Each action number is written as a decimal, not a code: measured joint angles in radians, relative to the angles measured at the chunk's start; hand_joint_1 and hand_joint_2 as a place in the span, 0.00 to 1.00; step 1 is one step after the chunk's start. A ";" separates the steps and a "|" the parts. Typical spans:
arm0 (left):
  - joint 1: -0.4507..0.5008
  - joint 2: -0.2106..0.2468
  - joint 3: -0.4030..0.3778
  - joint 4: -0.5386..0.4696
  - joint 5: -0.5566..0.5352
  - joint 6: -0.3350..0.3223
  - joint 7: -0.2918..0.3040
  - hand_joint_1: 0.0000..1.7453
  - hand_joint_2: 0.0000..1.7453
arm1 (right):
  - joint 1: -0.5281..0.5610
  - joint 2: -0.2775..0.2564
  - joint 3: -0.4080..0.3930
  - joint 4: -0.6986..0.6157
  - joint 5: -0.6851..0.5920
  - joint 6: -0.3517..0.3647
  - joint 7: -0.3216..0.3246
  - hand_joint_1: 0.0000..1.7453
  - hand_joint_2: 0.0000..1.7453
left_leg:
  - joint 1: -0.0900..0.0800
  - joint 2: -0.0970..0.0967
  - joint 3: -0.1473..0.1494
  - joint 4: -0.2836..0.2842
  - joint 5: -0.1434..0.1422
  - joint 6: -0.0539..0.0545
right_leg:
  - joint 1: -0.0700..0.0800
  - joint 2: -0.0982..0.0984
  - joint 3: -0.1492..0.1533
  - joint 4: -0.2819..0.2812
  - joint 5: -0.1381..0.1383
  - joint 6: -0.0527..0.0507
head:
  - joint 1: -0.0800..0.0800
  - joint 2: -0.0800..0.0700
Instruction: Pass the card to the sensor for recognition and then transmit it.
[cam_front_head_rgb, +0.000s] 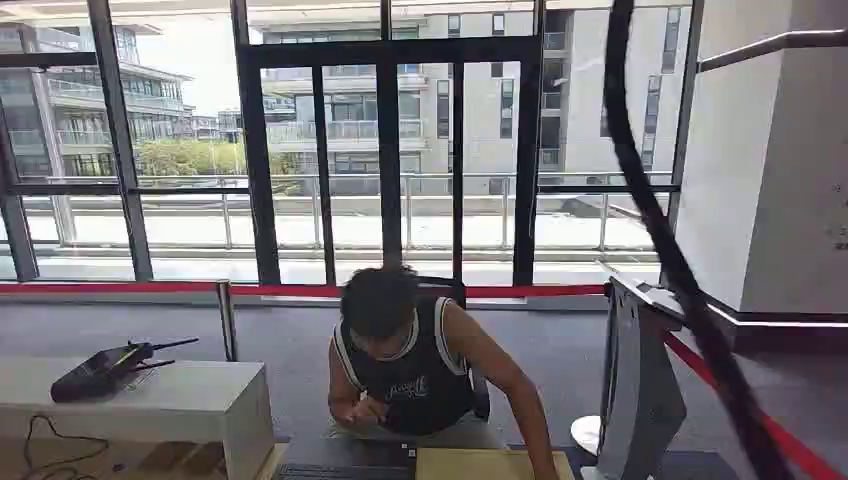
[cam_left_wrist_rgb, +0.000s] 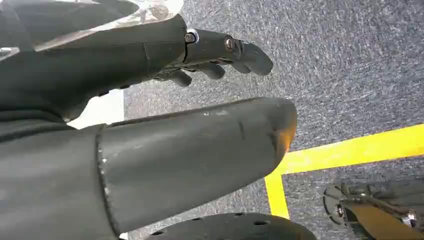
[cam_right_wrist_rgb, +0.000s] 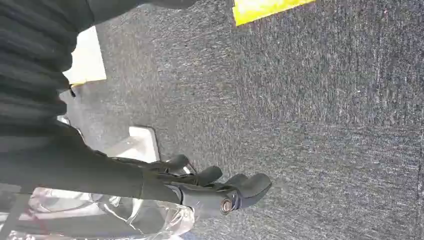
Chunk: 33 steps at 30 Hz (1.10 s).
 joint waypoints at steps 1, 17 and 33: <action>0.000 0.000 0.000 0.000 0.000 0.000 0.000 0.00 0.00 | 0.000 0.000 0.000 0.000 0.000 0.000 0.000 0.00 1.00 | 0.000 0.000 0.000 0.000 0.000 0.000 | 0.000 0.000 0.000 0.000 0.000 0.000 | 0.000 0.000; 0.000 0.000 0.000 0.000 -0.010 -0.011 -0.020 0.00 0.00 | 0.000 0.000 0.001 0.000 -0.008 -0.002 0.008 0.00 1.00 | 0.000 0.000 0.000 0.000 0.000 0.000 | 0.000 0.000 0.000 0.000 0.000 0.000 | 0.000 0.000; 0.000 0.000 0.000 0.000 -0.012 -0.013 -0.018 0.00 0.00 | 0.000 0.000 0.001 0.000 -0.008 -0.003 0.008 0.00 1.00 | 0.000 0.000 0.000 0.000 0.000 0.000 | 0.000 0.000 0.000 0.000 0.000 0.000 | 0.000 0.000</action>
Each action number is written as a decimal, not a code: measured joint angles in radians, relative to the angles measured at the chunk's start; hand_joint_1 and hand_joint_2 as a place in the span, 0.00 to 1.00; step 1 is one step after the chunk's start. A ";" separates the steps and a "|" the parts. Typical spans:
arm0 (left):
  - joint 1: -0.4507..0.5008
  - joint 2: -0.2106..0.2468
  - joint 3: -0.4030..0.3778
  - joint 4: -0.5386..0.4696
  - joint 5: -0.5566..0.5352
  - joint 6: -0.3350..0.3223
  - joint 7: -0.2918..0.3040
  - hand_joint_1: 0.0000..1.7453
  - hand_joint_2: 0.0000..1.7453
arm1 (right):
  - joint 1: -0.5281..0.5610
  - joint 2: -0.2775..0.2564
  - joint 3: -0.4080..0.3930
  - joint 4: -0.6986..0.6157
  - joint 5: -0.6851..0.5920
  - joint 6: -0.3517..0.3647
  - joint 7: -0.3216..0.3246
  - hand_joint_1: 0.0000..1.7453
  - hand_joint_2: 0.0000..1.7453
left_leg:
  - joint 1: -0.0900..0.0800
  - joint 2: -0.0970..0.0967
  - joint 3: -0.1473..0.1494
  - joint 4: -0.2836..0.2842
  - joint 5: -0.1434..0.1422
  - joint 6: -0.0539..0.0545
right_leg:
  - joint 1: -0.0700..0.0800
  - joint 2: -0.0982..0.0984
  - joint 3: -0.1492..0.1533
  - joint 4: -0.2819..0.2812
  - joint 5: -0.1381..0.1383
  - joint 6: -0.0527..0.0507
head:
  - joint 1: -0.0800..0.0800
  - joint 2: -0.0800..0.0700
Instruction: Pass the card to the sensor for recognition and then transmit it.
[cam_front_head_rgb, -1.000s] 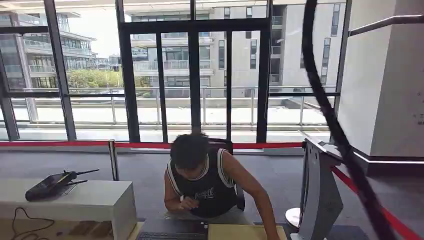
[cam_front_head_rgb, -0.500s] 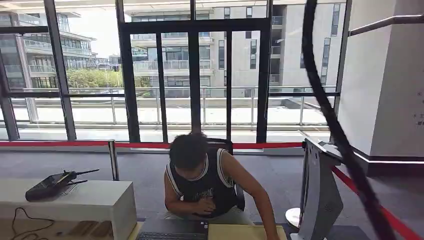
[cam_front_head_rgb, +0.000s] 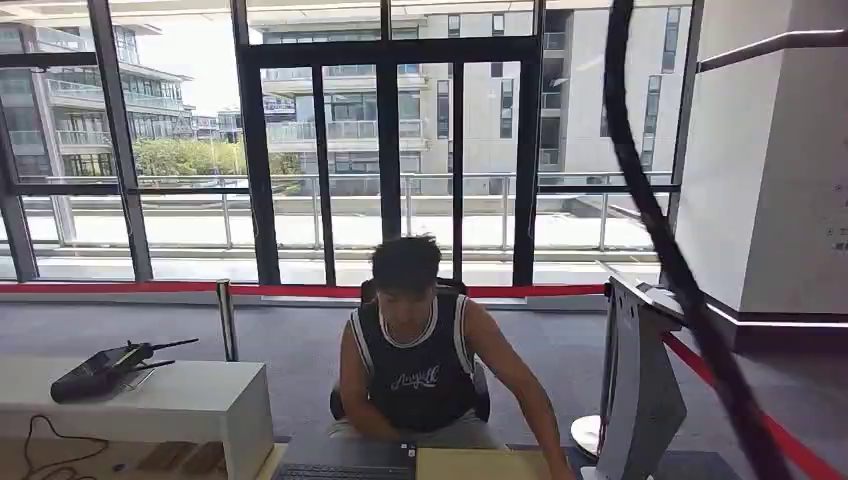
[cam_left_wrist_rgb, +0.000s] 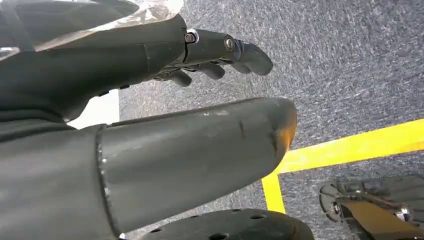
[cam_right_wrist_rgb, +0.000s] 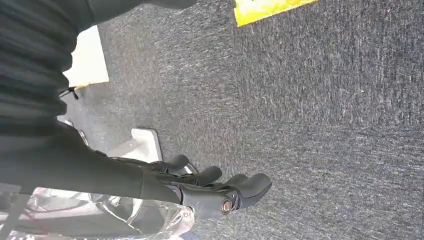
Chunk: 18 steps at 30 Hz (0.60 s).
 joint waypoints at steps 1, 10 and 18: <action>0.000 0.000 0.000 0.000 0.001 0.000 0.000 0.00 0.00 | 0.000 0.000 0.000 0.000 0.000 0.000 0.000 0.00 1.00 | 0.000 0.000 0.000 0.000 0.000 0.000 | 0.000 0.000 0.000 0.000 0.000 0.000 | 0.000 0.000; 0.000 0.000 0.000 0.000 0.000 0.002 -0.001 0.00 0.00 | 0.000 0.000 0.000 0.000 -0.002 0.001 0.004 0.00 1.00 | 0.000 0.000 0.000 0.000 0.000 0.000 | 0.000 0.000 0.000 0.000 0.000 0.000 | 0.000 0.000; 0.000 0.000 0.000 0.000 0.003 0.000 -0.008 0.00 0.00 | -0.006 0.000 -0.073 0.000 -0.400 -0.096 -0.185 0.00 1.00 | 0.000 0.000 0.000 0.000 0.000 0.000 | 0.000 0.000 0.000 0.000 0.000 0.000 | 0.000 0.000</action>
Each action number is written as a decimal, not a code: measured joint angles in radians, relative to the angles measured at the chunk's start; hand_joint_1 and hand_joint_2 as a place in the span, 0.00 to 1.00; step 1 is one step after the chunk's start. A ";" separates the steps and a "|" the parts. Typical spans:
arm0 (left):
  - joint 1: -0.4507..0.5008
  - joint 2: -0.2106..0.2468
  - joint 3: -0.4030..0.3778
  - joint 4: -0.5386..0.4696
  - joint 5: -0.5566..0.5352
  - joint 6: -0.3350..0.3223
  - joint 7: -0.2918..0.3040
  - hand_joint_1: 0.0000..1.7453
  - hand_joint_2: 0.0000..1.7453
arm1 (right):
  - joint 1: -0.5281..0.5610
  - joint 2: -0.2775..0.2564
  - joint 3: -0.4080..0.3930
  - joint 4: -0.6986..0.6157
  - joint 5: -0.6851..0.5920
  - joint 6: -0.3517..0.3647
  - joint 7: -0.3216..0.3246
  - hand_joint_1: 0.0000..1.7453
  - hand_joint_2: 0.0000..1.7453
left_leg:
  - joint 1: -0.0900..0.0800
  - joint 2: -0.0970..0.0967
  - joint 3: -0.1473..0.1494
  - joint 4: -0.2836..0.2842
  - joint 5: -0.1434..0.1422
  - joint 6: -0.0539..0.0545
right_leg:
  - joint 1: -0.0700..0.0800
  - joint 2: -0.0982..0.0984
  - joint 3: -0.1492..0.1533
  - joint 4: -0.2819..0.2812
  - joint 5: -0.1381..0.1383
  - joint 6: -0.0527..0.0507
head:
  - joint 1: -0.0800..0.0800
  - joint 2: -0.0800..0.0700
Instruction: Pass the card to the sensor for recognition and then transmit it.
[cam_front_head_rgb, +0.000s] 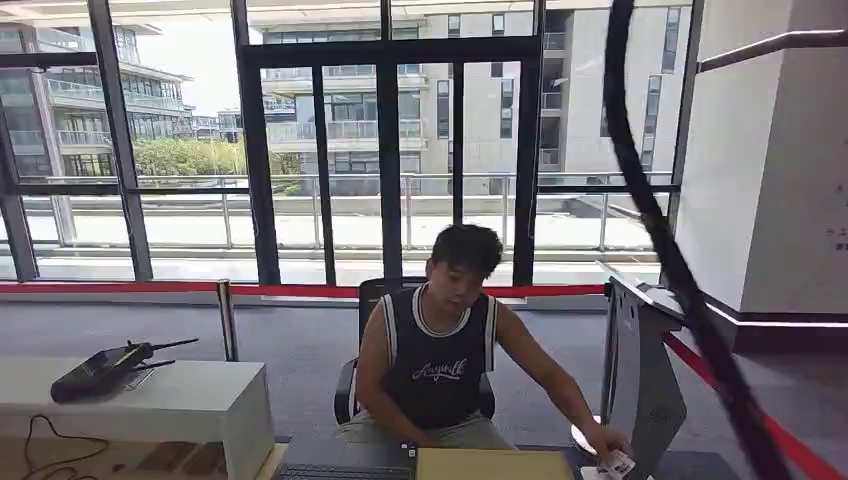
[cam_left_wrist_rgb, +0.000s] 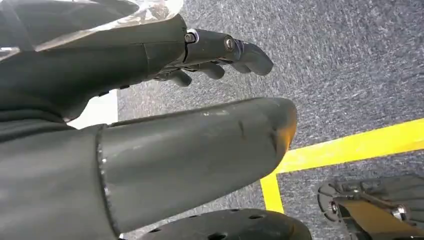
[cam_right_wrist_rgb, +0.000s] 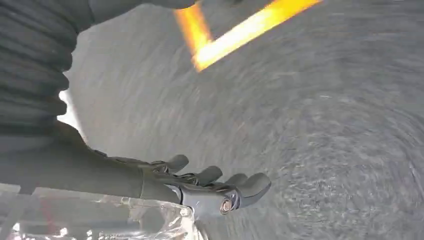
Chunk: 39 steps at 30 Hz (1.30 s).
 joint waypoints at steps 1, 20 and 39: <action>0.000 0.000 0.000 0.000 0.002 0.000 0.000 0.00 0.00 | -0.002 -0.003 -0.023 0.000 -0.053 -0.006 -0.047 0.00 1.00 | 0.000 0.000 0.000 0.000 0.000 0.000 | 0.000 0.000 0.000 0.000 0.000 0.000 | 0.000 0.000; 0.000 -0.001 0.000 0.000 0.002 0.015 0.008 0.00 0.00 | -0.153 -0.091 -0.128 -0.374 -0.795 0.009 -0.486 0.00 1.00 | -0.003 -0.002 0.001 0.000 0.003 0.001 | -0.003 -0.003 0.003 0.001 0.002 0.002 | -0.002 0.000; -0.011 -0.010 -0.002 0.000 -0.021 0.002 -0.018 0.00 0.00 | -0.318 -0.099 0.783 -1.144 0.036 -0.240 -0.317 0.00 1.00 | -0.001 -0.001 -0.002 -0.001 0.009 -0.002 | -0.001 -0.001 -0.002 0.005 0.006 -0.002 | -0.002 0.000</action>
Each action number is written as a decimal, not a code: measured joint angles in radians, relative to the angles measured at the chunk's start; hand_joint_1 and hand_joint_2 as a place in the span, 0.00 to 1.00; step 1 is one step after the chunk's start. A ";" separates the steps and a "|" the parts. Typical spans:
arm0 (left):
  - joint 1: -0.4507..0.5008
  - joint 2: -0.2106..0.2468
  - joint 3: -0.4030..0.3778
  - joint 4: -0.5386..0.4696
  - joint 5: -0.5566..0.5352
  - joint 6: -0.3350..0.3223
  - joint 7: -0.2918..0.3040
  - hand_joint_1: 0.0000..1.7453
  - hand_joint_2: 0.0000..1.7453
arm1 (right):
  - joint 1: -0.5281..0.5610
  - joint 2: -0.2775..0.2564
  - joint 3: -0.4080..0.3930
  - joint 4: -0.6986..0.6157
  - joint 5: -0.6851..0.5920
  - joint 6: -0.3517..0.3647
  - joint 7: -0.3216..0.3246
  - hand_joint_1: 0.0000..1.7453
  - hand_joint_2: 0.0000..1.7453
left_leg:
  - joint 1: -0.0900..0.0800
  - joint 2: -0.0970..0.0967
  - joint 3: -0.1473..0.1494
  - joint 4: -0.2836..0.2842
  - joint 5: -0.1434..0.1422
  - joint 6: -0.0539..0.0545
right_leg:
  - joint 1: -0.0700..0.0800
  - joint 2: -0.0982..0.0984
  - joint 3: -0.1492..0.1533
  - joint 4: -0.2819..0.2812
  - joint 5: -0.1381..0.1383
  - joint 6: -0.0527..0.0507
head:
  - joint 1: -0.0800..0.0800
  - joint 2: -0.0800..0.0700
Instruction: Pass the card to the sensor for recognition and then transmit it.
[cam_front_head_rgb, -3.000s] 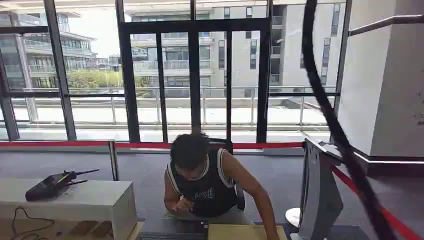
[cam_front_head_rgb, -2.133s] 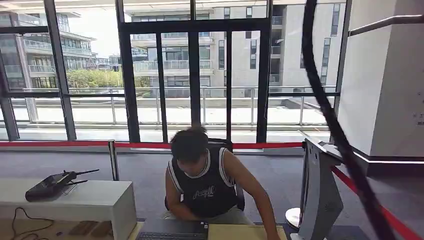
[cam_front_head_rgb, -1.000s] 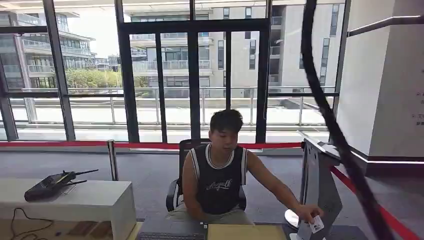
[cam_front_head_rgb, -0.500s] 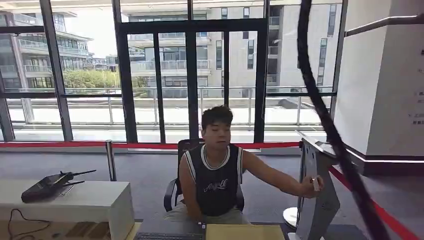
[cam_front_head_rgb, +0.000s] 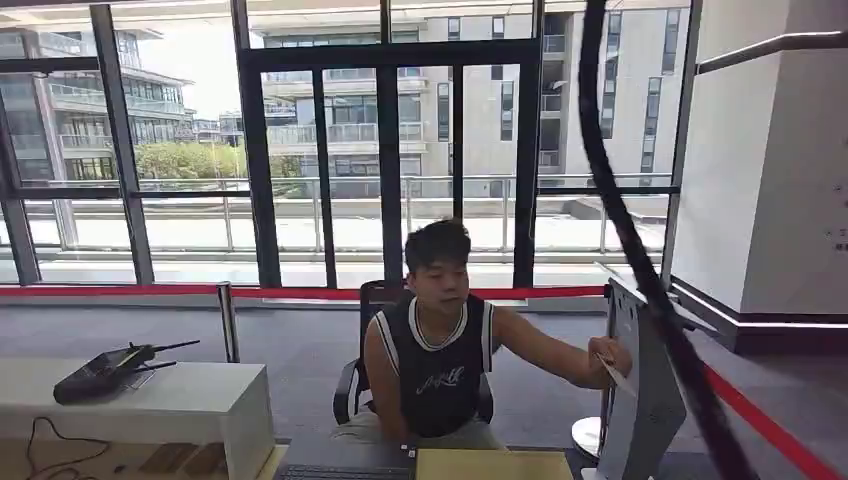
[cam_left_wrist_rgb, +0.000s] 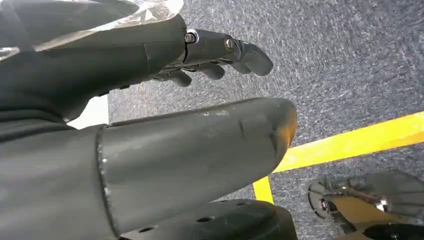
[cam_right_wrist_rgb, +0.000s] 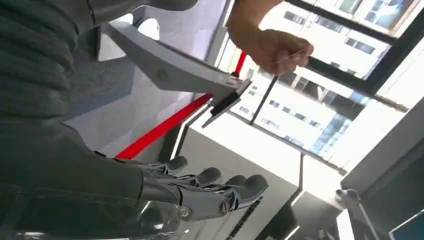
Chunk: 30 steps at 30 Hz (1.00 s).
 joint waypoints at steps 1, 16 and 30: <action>0.000 0.000 0.000 0.000 0.000 -0.002 0.001 0.00 0.00 | -0.016 0.004 0.025 0.002 0.018 0.000 0.002 0.00 1.00 | 0.000 0.000 0.000 0.000 0.000 0.000 | 0.000 0.000 0.000 0.000 0.000 0.000 | 0.000 0.000; 0.000 0.001 -0.033 0.000 -0.048 -0.023 -0.001 0.00 0.00 | -0.258 0.049 0.264 0.229 0.588 -0.003 0.197 0.00 1.00 | 0.000 0.000 -0.002 0.000 0.000 0.000 | 0.000 0.000 -0.002 0.000 0.000 0.000 | 0.001 0.000; -0.001 0.003 -0.069 0.000 -0.063 -0.024 -0.004 0.00 0.00 | -0.393 0.057 0.332 0.459 0.602 -0.003 0.236 0.00 1.00 | 0.000 0.000 -0.002 0.000 0.000 0.000 | 0.000 0.000 -0.003 0.000 0.000 -0.001 | 0.001 0.000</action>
